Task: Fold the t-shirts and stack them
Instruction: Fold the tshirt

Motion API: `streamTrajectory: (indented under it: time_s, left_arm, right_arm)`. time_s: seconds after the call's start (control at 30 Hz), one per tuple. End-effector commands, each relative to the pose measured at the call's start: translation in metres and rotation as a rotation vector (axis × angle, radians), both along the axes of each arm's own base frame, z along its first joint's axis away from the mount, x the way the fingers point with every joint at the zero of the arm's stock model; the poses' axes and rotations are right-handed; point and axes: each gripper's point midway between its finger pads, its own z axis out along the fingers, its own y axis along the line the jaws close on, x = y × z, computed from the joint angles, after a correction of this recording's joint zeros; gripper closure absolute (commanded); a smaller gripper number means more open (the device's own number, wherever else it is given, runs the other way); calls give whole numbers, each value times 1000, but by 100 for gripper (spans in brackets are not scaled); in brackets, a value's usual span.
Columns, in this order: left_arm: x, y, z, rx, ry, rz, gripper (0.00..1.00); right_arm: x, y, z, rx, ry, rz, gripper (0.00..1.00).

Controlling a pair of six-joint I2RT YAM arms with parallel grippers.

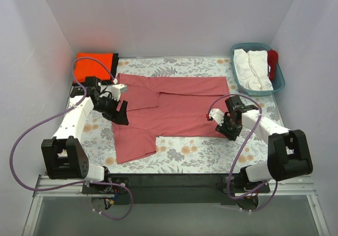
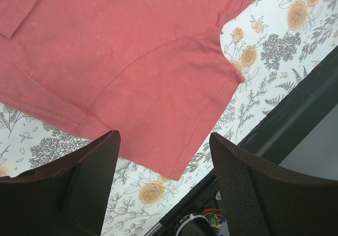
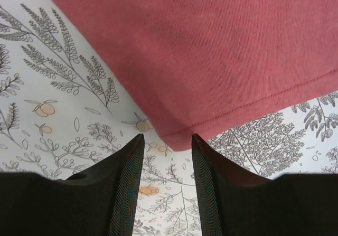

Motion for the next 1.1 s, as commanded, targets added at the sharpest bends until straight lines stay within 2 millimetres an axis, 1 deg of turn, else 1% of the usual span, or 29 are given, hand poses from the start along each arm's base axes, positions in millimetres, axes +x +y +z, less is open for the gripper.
streamTrajectory:
  time_s: [0.0, 0.03, 0.1, 0.17, 0.2, 0.27, 0.3, 0.37, 0.4, 0.43, 0.5, 0.53, 0.57, 0.6, 0.63, 0.67, 0.73, 0.77, 0.9, 0.93, 0.97, 1.0, 1.07]
  left_arm:
    - [-3, 5, -1, 30, -30, -10, 32]
    - [-4, 6, -2, 32, -32, -8, 32]
    - [-9, 6, -8, 31, -20, -14, 32]
    - [-12, 5, -9, 33, -20, -18, 32]
    - [-13, 6, -10, 38, -25, -17, 32]
    - [-15, 8, -12, 53, -39, -31, 33]
    - [-18, 10, -15, 59, -43, -39, 34]
    - [-24, 13, -24, 88, -73, -108, 36]
    - [-30, 16, -32, 102, -75, -135, 37]
    - [-43, 18, -48, 116, -49, -160, 40]
    - [-47, 27, -65, 177, -89, -218, 41]
    - [-57, 29, -75, 192, -93, -243, 42]
    - [-51, 33, -77, 216, -143, -261, 42]
    - [-49, 36, -80, 241, -165, -269, 42]
    - [-48, 38, -81, 255, -185, -275, 43]
    - [-42, 40, -81, 273, -229, -274, 44]
    - [-35, 42, -78, 294, -280, -289, 45]
    - [-30, 40, -71, 296, -319, -297, 45]
    - [-21, 35, -59, 289, -378, -349, 46]
    - [-20, 36, -60, 297, -382, -372, 47]
    - [-22, 29, -62, 296, -383, -420, 48]
    - [-22, 29, -68, 299, -364, -443, 49]
    - [-20, 30, -72, 319, -367, -490, 51]
  right_arm:
    - [4, -1, -9, -15, -26, 23, 52]
    - [9, -5, -10, -38, -49, 20, 52]
    - [9, -6, -15, -45, -44, 24, 53]
    - [7, -7, -20, -49, -27, 23, 57]
    - [4, -8, -22, -52, -18, 25, 62]
    - [2, -8, -25, -53, -13, 28, 69]
    - [1, -9, -26, -58, -9, 30, 77]
    - [2, -11, -25, -66, -16, 28, 89]
    - [3, -11, -25, -66, -17, 25, 98]
    - [6, -9, -22, -60, -28, 22, 99]
    - [7, -8, -21, -56, -26, 23, 99]
    - [9, -7, -19, -50, -27, 18, 99]
    - [9, -6, -19, -49, -23, 18, 99]
    - [9, -6, -19, -48, -18, 17, 99]
    - [9, -6, -19, -49, -19, 14, 99]
    - [10, -6, -18, -48, -20, 16, 99]
    - [8, -6, -18, -47, -13, 15, 99]
    - [8, -6, -18, -47, -13, 13, 99]
    - [9, -7, -18, -53, -8, 12, 99]
    - [9, -7, -18, -54, -5, 13, 99]
    - [9, -7, -19, -55, -2, 13, 99]
    - [9, -6, -18, -56, -1, 12, 99]
    - [10, -6, -17, -54, -2, 10, 99]
